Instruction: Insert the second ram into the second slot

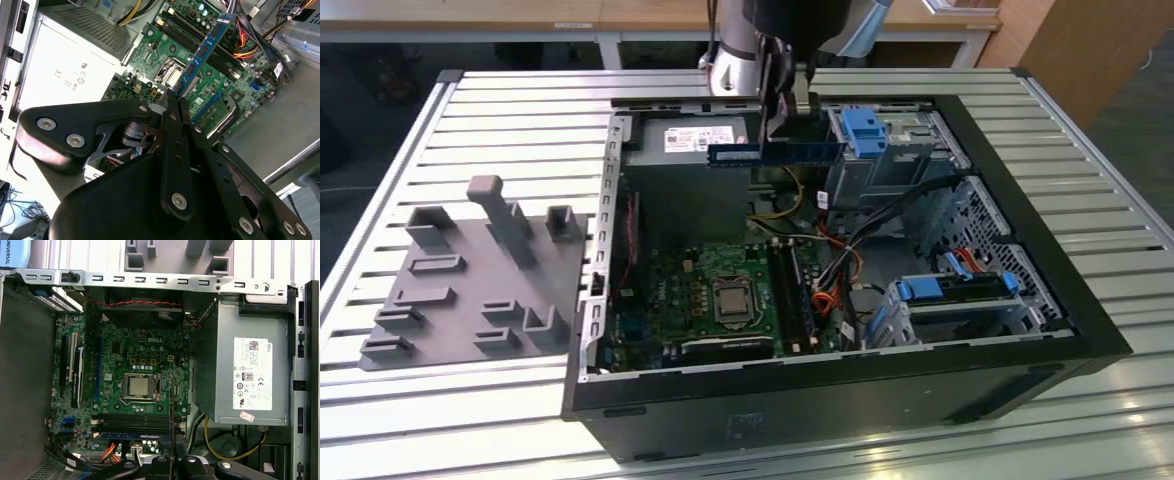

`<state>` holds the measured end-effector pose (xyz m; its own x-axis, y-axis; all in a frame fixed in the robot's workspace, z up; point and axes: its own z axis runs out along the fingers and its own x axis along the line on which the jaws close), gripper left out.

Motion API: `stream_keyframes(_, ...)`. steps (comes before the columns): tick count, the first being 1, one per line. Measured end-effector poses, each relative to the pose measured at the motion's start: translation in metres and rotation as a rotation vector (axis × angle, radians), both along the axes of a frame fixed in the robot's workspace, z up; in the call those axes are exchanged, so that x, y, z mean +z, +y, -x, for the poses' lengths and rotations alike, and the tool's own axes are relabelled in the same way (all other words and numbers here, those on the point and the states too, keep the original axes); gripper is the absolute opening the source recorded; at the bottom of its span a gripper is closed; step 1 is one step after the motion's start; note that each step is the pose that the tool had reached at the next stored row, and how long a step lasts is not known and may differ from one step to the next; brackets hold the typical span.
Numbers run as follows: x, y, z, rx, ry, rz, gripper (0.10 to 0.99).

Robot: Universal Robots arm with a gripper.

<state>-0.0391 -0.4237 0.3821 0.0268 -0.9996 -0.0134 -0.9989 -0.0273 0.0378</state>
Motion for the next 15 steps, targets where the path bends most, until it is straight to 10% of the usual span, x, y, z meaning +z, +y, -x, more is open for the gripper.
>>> stream_keyframes(15,0.0,-0.0044,0.0,0.0,0.0,0.001,0.137)
